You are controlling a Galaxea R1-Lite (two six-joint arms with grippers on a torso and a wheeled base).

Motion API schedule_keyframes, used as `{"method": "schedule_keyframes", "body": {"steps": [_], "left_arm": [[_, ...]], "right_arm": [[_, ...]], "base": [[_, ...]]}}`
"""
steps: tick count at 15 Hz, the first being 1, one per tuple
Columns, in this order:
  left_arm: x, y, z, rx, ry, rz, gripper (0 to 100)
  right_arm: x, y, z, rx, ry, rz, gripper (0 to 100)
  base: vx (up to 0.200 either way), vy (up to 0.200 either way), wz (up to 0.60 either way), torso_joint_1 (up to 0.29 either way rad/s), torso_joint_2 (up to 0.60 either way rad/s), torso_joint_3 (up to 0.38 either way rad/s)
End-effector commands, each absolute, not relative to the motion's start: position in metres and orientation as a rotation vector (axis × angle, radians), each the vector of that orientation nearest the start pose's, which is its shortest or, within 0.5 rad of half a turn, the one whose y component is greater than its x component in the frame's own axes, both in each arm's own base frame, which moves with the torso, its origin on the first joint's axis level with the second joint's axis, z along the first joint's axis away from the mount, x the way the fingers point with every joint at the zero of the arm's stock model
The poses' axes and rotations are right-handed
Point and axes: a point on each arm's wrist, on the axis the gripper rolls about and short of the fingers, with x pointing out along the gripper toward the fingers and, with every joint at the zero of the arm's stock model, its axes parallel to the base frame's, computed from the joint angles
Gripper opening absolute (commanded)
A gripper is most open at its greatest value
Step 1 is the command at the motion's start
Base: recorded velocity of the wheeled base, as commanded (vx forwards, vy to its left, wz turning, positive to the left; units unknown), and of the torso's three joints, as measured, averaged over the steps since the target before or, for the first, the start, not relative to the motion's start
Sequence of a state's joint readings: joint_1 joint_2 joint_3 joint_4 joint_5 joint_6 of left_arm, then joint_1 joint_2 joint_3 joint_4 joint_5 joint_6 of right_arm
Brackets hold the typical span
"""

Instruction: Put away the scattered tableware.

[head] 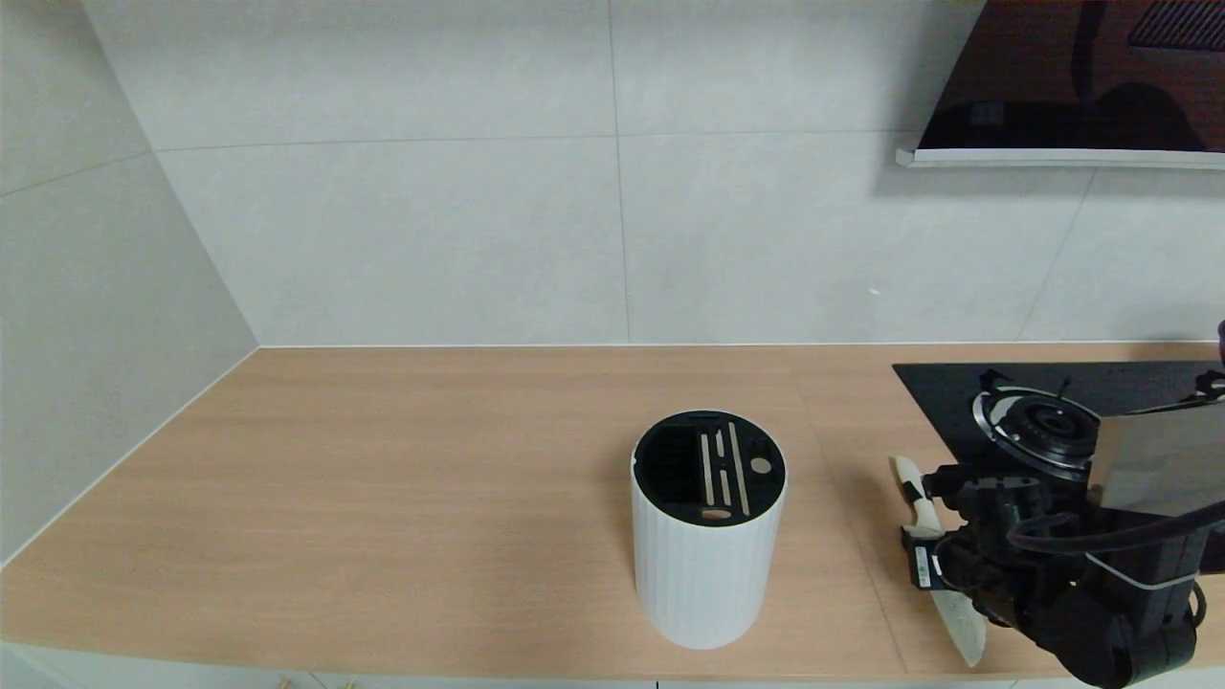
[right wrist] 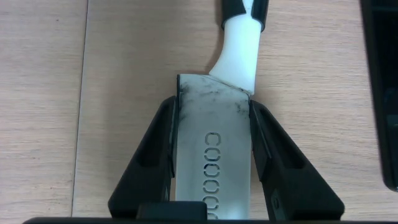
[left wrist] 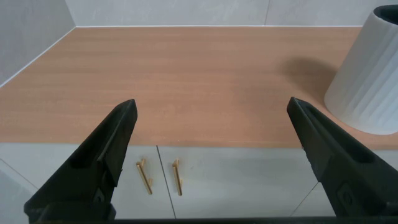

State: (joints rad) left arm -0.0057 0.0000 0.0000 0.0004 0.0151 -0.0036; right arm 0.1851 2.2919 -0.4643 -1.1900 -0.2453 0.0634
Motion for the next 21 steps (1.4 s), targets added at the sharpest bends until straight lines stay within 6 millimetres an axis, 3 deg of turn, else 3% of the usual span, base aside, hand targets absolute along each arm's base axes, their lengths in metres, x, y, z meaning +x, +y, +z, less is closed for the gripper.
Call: {"method": "schedule_keyframes", "body": {"steps": [1,4,5,6,8,11,13,14,16,17,18,21], "left_arm": [[-0.023,0.000,0.076,-0.003,0.002,0.009,100],[-0.023,0.000,0.076,-0.002,0.002,0.009,100],[-0.023,0.000,0.076,-0.003,0.002,0.009,100],[-0.023,0.000,0.076,-0.003,0.002,0.009,100],[-0.023,0.000,0.076,-0.003,0.002,0.009,100],[-0.023,0.001,0.076,-0.005,-0.003,0.012,100],[-0.025,0.001,0.088,-0.010,-0.074,0.013,100],[-0.028,0.000,0.097,-0.011,-0.110,-0.002,100],[-0.028,-0.002,0.110,-0.006,-0.035,-0.121,100],[-0.028,-0.002,0.110,-0.006,-0.035,-0.121,100],[-0.024,-0.005,0.128,-0.013,0.047,-0.311,100],[0.005,-0.010,0.169,-0.050,0.173,-0.473,100]], "right_arm": [[0.302,0.052,-0.016,-0.073,0.609,-0.076,0],[0.296,0.051,0.009,-0.061,0.555,-0.074,0],[0.287,0.050,0.033,-0.060,0.545,-0.071,0],[0.286,0.050,0.036,-0.060,0.544,-0.069,0],[0.264,0.050,0.085,-0.047,0.490,-0.038,0],[0.244,0.055,0.118,-0.028,0.398,0.038,0],[0.236,0.060,0.128,-0.031,0.383,0.065,0],[0.234,0.063,0.144,-0.024,0.346,0.081,0],[0.237,0.068,0.173,-0.013,0.290,0.100,0],[0.237,0.068,0.173,-0.013,0.290,0.100,0],[0.238,0.078,0.198,-0.009,0.261,0.137,0],[0.237,0.097,0.218,-0.007,0.222,0.207,0]], "base": [[0.000,0.000,0.00,0.000,0.00,0.000],[0.000,0.000,0.00,0.000,0.00,0.000],[0.000,0.000,0.00,0.000,0.00,0.000],[0.000,0.000,0.00,0.000,0.00,0.000],[0.000,0.000,0.00,0.000,0.00,0.000],[0.000,0.000,0.00,0.000,0.00,0.000],[0.000,0.000,0.00,0.000,0.00,0.000],[0.000,0.000,0.00,0.000,0.00,0.000],[0.000,0.000,0.00,0.000,0.00,0.000],[0.000,0.000,0.00,0.000,0.00,0.000],[0.000,0.000,0.00,0.000,0.00,0.000],[0.000,0.000,0.00,0.000,0.00,0.000]]}}
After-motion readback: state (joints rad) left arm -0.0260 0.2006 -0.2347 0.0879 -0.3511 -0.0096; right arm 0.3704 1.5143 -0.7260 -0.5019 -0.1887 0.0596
